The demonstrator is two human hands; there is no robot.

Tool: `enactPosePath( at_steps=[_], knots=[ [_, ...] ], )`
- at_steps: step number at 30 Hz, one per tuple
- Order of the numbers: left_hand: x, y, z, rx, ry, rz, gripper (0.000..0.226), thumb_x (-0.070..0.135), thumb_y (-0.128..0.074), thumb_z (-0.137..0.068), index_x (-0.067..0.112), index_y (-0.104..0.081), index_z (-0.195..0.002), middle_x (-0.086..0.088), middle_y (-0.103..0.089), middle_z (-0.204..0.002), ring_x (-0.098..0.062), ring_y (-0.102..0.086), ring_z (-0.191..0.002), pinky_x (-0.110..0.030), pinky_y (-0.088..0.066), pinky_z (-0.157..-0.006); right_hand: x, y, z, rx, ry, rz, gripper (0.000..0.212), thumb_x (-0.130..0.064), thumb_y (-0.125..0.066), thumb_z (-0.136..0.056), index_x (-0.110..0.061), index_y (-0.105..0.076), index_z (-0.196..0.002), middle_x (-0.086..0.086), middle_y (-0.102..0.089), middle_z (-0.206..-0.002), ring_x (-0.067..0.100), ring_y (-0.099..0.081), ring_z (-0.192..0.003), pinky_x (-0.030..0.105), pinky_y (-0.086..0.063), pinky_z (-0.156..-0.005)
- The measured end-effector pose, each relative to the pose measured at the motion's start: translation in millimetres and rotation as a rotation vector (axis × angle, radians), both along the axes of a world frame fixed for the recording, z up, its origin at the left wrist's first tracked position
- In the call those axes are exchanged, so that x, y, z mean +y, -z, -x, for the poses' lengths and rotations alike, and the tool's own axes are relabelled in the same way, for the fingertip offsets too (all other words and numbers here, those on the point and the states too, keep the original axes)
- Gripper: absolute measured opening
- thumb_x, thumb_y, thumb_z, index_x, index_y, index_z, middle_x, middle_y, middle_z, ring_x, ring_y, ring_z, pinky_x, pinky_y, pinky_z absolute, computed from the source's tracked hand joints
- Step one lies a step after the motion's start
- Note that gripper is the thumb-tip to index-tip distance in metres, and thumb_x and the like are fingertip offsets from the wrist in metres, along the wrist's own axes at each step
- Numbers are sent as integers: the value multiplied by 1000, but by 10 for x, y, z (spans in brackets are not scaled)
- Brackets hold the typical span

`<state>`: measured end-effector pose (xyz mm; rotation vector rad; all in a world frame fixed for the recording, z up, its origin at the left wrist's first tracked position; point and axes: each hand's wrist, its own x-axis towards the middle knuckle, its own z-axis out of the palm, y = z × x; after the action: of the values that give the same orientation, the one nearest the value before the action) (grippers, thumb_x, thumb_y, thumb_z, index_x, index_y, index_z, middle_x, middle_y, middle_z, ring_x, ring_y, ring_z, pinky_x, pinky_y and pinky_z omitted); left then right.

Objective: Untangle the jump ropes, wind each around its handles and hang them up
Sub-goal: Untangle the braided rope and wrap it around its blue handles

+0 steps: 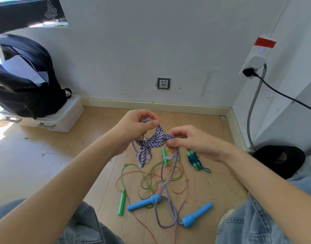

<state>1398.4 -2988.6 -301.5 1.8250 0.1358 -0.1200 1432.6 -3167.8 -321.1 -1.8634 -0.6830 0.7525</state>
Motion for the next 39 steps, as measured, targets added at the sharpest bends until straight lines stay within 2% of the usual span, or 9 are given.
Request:
enactPosePath(
  at_steps=[5,9,12,16,19,24,29,34,39],
  knots=[
    [60,78,-42,-24,-111,54,12,7,-56,-89,13,-62,-80,13,-49,-44,0,-33,-33,-13,-28,-33,-63,-52,-54,97,356,-98,30,-29,-57,-89,-14,-57,-63,-11,-33,-43,6,-27,-42,14,-26,-41],
    [298,99,-158,-5,-548,468,13,-2,-49,-91,5,-55,-82,0,-35,-57,-2,-31,-29,-12,-28,-31,-171,-53,-215,-30,743,-120,35,-28,-57,-91,-14,-54,-58,-12,-36,-38,8,-28,-47,21,-25,-45],
    [350,115,-153,121,-419,470,8,6,-56,-90,3,-58,-97,-1,-41,-60,-3,-40,-33,-16,-44,-40,-193,-4,-263,-78,805,-142,35,-29,-53,-93,-15,-53,-61,-5,-32,-49,12,-26,-50,25,-24,-49],
    [262,178,-21,473,164,111,18,20,-63,-85,9,-65,-98,6,-41,-55,-2,-37,-39,-13,-37,-38,-215,25,-272,-69,710,-251,28,-25,-50,-95,-13,-56,-70,-12,-42,-48,3,-38,-46,18,-35,-48],
    [224,199,-19,444,114,-5,13,18,-60,-88,11,-65,-78,6,-37,-52,-2,-36,-37,-14,-35,-37,-240,22,-278,-56,683,-318,26,-20,-48,-96,-10,-57,-74,-13,-45,-45,1,-41,-41,13,-38,-48],
    [251,86,-51,342,6,372,30,29,-47,-95,15,-60,-71,3,-62,-69,-5,-54,-49,-13,-34,-35,-273,-57,-206,73,340,-128,23,-9,-54,-89,-15,-56,-111,4,-71,-76,8,-59,-57,20,-48,-60],
    [69,104,-4,257,39,112,35,39,-44,-95,22,-57,-67,0,-74,-83,-7,-69,-67,-12,-30,-37,-123,-21,-69,140,-17,9,34,-30,-70,-78,-25,-57,-109,-4,-67,-72,6,-55,-59,13,-45,-56],
    [243,150,-113,157,-424,445,33,22,-40,-99,6,-55,-74,-5,-55,-68,-8,-52,-40,-13,-36,-34,-148,-1,-178,-113,479,-20,18,-24,-60,-88,-19,-63,-70,-15,-50,-42,2,-39,-45,11,-31,-43],
    [324,178,-160,239,-567,654,15,11,-42,-95,3,-54,-91,-13,-50,-83,-17,-54,-62,-18,-51,-43,-158,19,-229,-109,814,-149,24,-24,-53,-93,-19,-61,-71,-8,-46,-57,3,-38,-52,19,-28,-53]
  ],
)
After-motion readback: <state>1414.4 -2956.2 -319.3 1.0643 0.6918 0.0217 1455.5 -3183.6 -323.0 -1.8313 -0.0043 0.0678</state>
